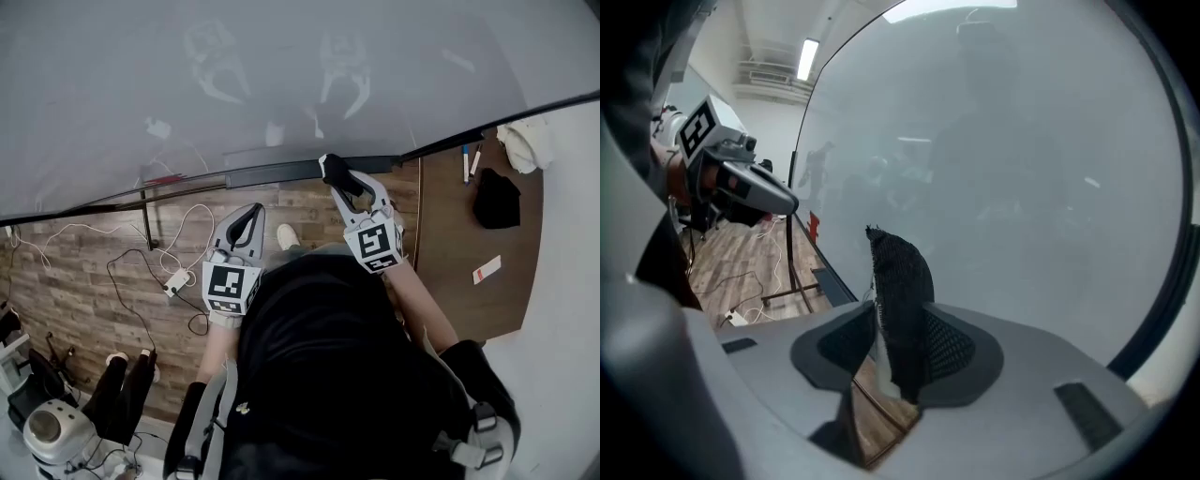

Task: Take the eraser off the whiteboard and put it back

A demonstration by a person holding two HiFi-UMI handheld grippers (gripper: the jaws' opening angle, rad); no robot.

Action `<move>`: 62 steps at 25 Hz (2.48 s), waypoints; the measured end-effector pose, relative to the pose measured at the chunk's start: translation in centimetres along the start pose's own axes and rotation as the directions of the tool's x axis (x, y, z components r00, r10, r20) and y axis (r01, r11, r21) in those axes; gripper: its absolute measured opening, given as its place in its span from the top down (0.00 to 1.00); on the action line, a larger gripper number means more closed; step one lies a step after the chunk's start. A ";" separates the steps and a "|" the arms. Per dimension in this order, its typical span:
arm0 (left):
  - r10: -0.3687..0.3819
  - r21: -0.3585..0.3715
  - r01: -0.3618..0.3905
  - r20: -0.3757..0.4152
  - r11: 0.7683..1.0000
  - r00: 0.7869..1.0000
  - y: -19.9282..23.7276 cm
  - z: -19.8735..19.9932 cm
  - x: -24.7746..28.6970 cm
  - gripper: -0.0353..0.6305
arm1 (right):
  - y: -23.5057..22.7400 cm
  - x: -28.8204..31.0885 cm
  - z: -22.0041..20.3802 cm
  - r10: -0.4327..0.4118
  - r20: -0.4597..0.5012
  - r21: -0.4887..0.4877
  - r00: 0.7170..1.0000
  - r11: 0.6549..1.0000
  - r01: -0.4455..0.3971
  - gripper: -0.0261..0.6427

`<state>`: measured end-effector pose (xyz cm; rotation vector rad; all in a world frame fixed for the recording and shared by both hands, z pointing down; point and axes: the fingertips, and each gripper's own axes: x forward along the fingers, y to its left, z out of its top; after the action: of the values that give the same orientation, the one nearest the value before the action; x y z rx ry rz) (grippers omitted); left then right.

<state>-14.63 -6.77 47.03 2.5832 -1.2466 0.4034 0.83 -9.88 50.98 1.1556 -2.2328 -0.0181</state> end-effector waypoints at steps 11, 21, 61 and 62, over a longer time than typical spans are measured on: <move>0.056 -0.032 -0.057 -0.007 0.998 0.998 2.0 -1.9 -1.8 0.94 | 4.1 5.7 -2.5 0.054 -0.125 -0.268 0.991 0.960 -0.086 0.72; 0.121 -0.072 -0.121 -0.016 0.990 0.993 3.9 -3.1 -3.4 0.94 | 6.4 9.6 -4.0 0.065 -0.222 -0.402 0.973 0.903 -0.152 0.72; 0.196 -0.102 -0.200 -0.039 0.975 0.980 4.4 -4.2 -4.9 0.94 | 8.5 12.1 -5.5 0.028 -0.291 -0.573 0.956 0.795 -0.198 0.67; 0.196 -0.103 -0.200 -0.042 0.974 0.980 4.4 -4.3 -4.9 0.94 | 8.5 12.2 -5.5 0.027 -0.294 -0.576 0.956 0.793 -0.199 0.67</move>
<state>-21.66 -4.47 49.73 2.3632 -1.4785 0.4016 -7.67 -12.25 64.11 0.6221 -1.8367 -0.4632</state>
